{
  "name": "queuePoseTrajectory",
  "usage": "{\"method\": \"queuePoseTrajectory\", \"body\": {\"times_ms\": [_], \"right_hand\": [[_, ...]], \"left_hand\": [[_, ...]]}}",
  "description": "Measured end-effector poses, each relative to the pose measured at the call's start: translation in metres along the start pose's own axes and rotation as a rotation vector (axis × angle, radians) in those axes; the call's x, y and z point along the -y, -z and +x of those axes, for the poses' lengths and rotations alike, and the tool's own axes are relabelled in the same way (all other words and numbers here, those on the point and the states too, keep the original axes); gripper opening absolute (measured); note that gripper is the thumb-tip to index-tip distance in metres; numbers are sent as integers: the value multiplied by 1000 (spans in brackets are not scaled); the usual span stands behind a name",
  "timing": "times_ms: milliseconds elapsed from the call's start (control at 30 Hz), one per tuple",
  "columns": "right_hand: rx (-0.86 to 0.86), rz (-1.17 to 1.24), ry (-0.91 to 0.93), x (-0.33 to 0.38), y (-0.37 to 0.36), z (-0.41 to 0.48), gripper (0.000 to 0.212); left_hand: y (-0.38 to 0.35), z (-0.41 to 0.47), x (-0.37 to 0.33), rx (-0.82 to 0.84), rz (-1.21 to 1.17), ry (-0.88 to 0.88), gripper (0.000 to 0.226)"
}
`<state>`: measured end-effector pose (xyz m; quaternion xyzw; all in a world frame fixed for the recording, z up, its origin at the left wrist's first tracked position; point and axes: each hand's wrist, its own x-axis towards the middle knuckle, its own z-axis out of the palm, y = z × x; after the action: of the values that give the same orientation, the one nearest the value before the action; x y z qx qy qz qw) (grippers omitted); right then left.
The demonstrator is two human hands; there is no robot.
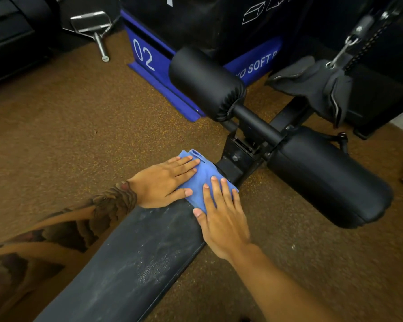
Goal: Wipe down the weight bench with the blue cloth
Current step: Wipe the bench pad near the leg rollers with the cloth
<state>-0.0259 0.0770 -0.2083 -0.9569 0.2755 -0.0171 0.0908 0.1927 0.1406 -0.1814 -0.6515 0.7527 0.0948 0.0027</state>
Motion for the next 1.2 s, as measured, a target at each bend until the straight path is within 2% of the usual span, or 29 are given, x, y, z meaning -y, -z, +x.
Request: {"method": "queuePoseTrajectory", "body": {"times_ms": [100,333,467,633,867,1200], "right_hand": [[-23,1,7,-4,8,6,57],[59,-22,39,-11,0,6,57],[101,-29,63,-13,11,8,60],[142,-6,171,-22,32,19,67],[176,-34,346,-28,44,35,68],[213,-6,414,-24,42,28,62]], "left_hand": [[-5,9,-8,-16,-27,64,68],[-16,11,-14,22,20,154,68],[-9,0,-33,-102,-30,348,71],[-10,-25,-79,-248,-153,622,72],[-31,-56,-162,-246,-150,868,66],[-65,-67,-236,-217,-96,1005,62]]}}
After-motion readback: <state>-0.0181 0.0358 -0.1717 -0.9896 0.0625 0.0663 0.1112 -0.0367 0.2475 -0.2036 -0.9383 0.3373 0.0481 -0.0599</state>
